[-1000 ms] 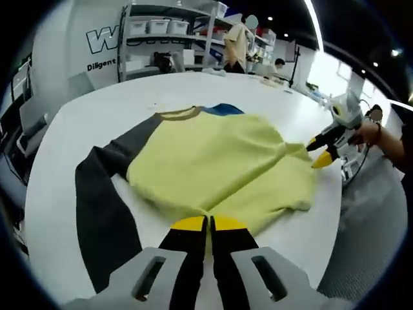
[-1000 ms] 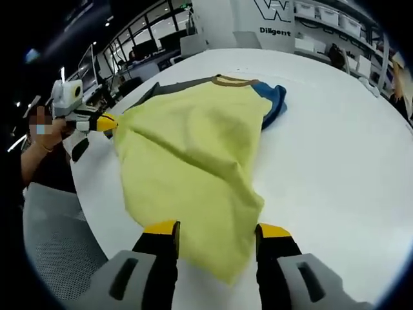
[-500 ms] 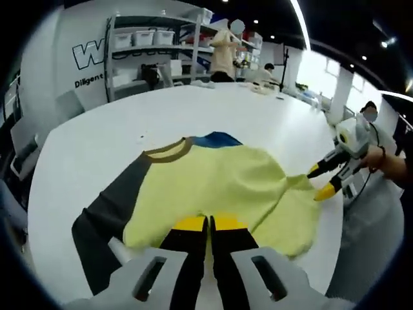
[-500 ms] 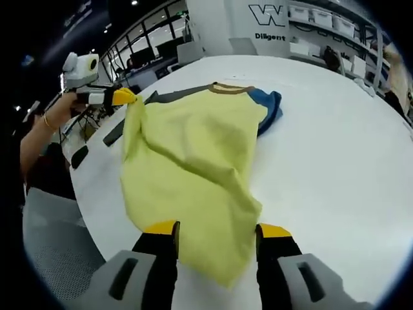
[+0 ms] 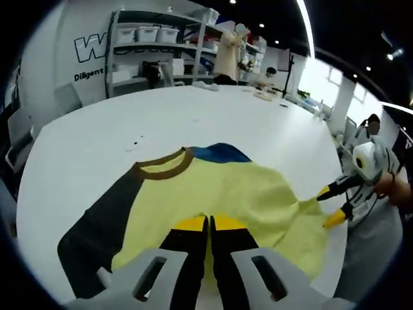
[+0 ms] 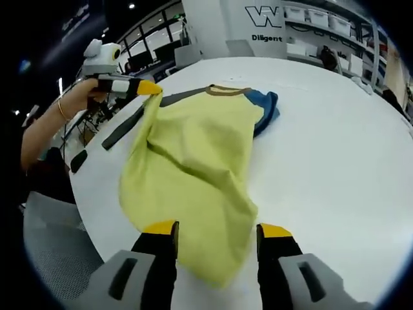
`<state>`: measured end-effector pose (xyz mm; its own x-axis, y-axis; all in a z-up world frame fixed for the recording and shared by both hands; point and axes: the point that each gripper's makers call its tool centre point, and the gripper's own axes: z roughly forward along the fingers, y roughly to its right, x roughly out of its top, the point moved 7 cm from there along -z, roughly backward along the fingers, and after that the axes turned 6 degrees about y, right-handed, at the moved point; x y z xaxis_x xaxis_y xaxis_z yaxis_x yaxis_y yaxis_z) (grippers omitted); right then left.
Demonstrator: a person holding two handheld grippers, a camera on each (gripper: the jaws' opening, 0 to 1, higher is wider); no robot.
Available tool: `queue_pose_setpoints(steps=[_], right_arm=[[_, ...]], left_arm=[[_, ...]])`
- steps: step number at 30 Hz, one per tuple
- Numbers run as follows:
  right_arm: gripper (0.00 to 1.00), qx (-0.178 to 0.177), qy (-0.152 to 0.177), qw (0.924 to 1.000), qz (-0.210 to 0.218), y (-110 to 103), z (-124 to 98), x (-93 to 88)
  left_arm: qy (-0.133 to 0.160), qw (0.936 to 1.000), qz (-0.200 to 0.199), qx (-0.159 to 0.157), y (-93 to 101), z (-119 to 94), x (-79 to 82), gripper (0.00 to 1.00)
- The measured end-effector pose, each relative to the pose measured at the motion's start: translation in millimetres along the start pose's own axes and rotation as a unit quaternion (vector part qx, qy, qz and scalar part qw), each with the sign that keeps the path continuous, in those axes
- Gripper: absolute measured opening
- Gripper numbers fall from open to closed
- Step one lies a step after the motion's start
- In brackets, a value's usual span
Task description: Fold the garment on the visible template until the final outline fits inside the template.
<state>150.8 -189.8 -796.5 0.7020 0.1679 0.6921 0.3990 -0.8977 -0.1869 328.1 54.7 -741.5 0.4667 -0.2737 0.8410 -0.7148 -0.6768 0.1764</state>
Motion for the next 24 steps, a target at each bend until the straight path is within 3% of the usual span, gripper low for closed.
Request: queue_pose_setpoints(steps=[6,18,24], right_arm=[[0.48,0.001,0.003,1.0,0.0,-1,1,-0.1],[0.49,-0.001,0.002,1.0,0.004,2,2,-2.0],[0.49,0.018,0.019,0.9988,0.042,2,1,0.0]], left_arm=[[-0.013,0.9999,0.0,-0.004,2.1,23,-0.6,0.0],[-0.051,0.9983,0.029,-0.001,8.1,61,-28.8,0.0],[-0.064,0.9973,0.035,0.003,10.6,70,-38.9,0.0]])
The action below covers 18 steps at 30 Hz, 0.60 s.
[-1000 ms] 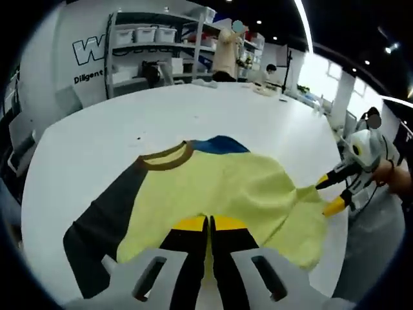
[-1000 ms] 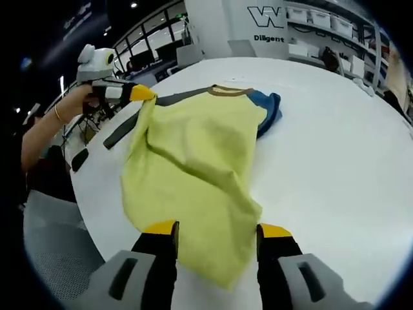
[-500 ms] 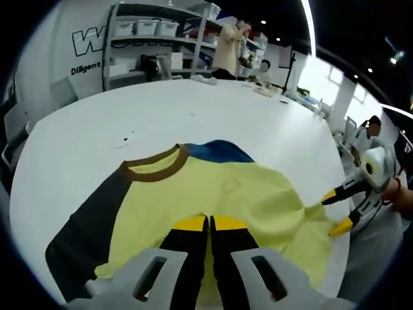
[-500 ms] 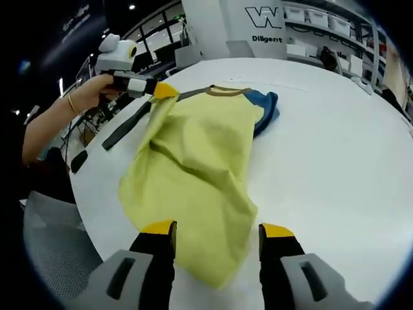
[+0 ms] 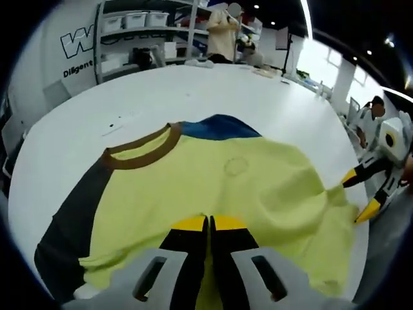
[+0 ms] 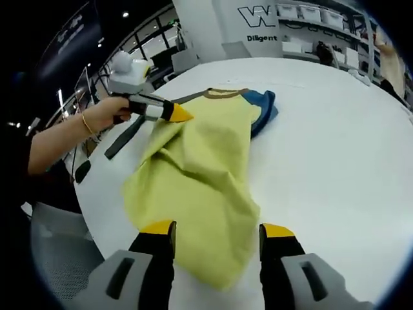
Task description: Fold the garment on the visible template until the final outline fits inside the template.
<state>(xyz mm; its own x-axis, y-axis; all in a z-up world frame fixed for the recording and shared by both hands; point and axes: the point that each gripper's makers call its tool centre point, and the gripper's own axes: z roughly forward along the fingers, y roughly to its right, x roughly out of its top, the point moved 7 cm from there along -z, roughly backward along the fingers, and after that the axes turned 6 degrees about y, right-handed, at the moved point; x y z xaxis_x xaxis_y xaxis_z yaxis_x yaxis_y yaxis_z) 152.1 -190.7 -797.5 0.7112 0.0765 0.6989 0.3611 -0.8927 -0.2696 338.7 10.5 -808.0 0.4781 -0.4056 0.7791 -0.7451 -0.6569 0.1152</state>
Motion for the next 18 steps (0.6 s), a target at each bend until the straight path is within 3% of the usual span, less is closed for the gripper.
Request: queue_pose_setpoints(steps=[8,10,14,18], right_arm=[[0.51,-0.008,-0.008,0.9999,-0.006,2.1,-0.4,-2.7],[0.51,-0.009,-0.01,0.9999,-0.008,2.0,-0.1,-2.6],[0.51,-0.011,-0.013,0.9998,-0.01,2.1,0.6,-3.3],[0.52,-0.011,-0.005,0.9999,-0.003,3.3,0.7,-2.1]], left_arm=[[0.003,0.9999,-0.013,0.008,2.1,3.4,-3.0,0.0],[0.008,0.9996,-0.023,0.011,2.1,3.1,-3.6,0.0],[0.007,0.9961,-0.087,0.012,2.9,2.2,-2.8,0.0],[0.023,0.9962,-0.083,0.005,4.0,-3.2,0.9,0.06]])
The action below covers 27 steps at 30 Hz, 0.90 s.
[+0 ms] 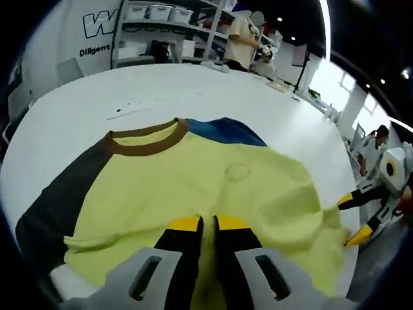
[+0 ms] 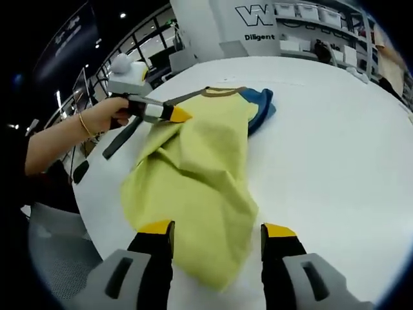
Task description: Fold the garment on the visible template until the final outline fits inside the template.
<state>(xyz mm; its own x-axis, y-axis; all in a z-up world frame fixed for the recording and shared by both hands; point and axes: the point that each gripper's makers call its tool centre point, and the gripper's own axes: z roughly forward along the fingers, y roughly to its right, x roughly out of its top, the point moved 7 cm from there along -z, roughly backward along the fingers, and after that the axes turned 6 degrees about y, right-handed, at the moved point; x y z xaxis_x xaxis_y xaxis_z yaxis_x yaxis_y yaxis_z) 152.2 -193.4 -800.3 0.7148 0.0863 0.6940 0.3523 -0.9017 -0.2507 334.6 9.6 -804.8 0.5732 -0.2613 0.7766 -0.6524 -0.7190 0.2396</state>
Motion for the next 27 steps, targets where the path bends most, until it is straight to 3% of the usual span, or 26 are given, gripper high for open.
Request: queue_pose_setpoints(steps=[3,6,7,22,27], right_arm=[[0.55,-0.003,0.001,1.0,-0.002,1,-1,-0.5],[0.59,-0.005,-0.003,0.9999,-0.01,-2,-1,-2.8],[0.61,-0.004,-0.003,0.9999,-0.011,-3,-1,-3.1],[0.86,0.006,0.01,0.9997,-0.019,-7,-1,-0.4],[0.93,0.015,0.02,0.9992,-0.032,-11,0,1.9]], left_arm=[[0.021,0.9997,0.009,-0.002,1.0,-6,5.6,0.14],[0.055,0.9984,0.008,-0.012,5.7,-17,16.9,0.16],[0.064,0.9975,0.024,-0.014,6.9,-20,20.0,0.17],[0.061,0.9951,0.075,-0.02,6.5,-48,16.5,0.53],[0.049,0.9943,0.093,-0.015,3.9,-57,7.7,0.56]])
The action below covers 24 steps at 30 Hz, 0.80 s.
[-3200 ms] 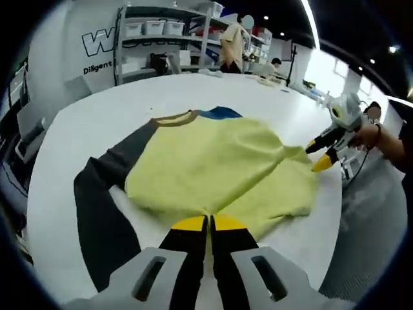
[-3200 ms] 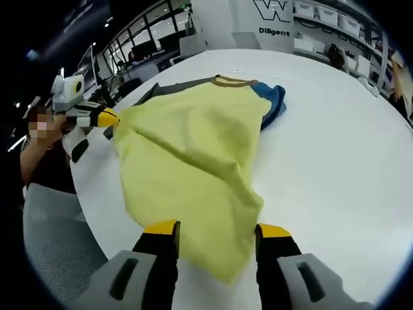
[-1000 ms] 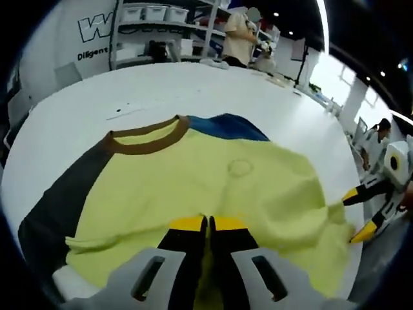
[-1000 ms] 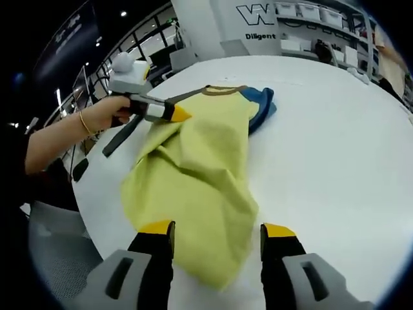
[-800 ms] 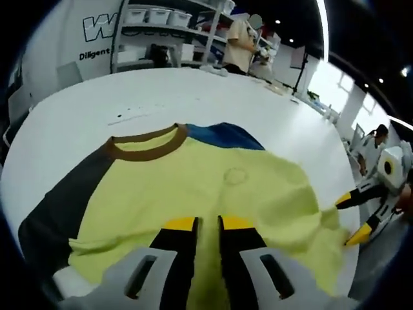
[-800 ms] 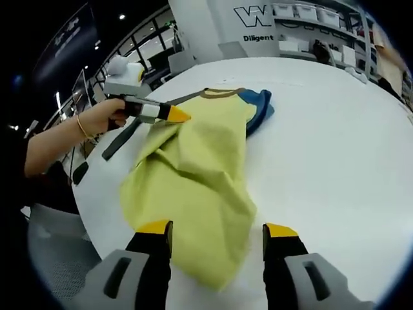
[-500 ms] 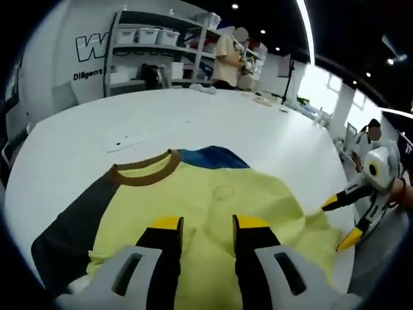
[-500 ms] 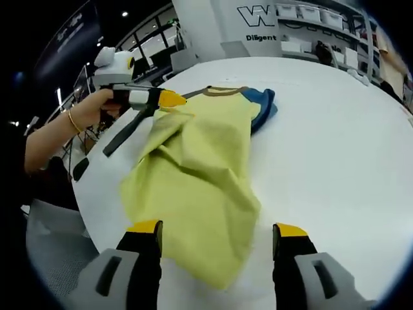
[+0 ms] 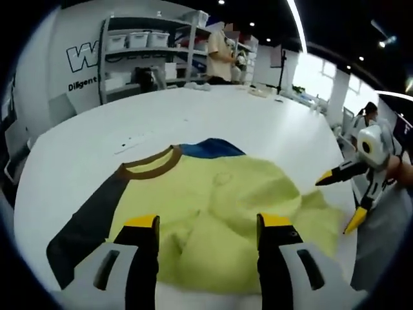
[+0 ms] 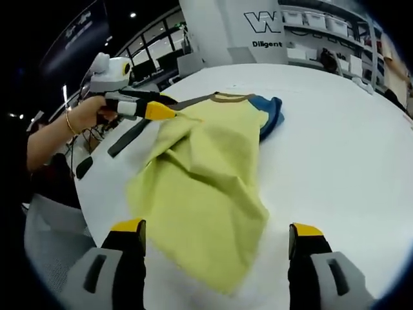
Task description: Fold the garment on the visible template until the final outline fits inside the template.
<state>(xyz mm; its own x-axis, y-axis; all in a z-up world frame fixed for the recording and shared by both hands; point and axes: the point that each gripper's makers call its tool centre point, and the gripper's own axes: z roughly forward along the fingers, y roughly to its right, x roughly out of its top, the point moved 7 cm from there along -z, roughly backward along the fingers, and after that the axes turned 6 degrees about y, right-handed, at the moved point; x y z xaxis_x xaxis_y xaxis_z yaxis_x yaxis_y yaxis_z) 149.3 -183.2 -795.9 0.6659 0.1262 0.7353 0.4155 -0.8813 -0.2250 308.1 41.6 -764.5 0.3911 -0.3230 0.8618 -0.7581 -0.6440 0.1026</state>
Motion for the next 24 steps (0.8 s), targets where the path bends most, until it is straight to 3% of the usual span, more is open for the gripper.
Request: queue_pose_setpoints(steps=[5,10,24], right_arm=[[0.99,0.011,0.011,0.9999,-0.005,-4,-1,3.0],[0.99,0.034,0.033,0.9989,-0.001,-11,-4,10.0],[0.99,0.044,0.037,0.9982,-0.017,-17,-10,10.0]], left_arm=[[-0.011,0.9998,0.015,0.002,-3.5,-10,-8.4,0.51],[-0.017,0.9997,0.016,0.002,-8.4,-17,-15.3,0.47],[-0.059,0.9982,0.004,-0.01,-15.9,-20,-39.2,0.29]])
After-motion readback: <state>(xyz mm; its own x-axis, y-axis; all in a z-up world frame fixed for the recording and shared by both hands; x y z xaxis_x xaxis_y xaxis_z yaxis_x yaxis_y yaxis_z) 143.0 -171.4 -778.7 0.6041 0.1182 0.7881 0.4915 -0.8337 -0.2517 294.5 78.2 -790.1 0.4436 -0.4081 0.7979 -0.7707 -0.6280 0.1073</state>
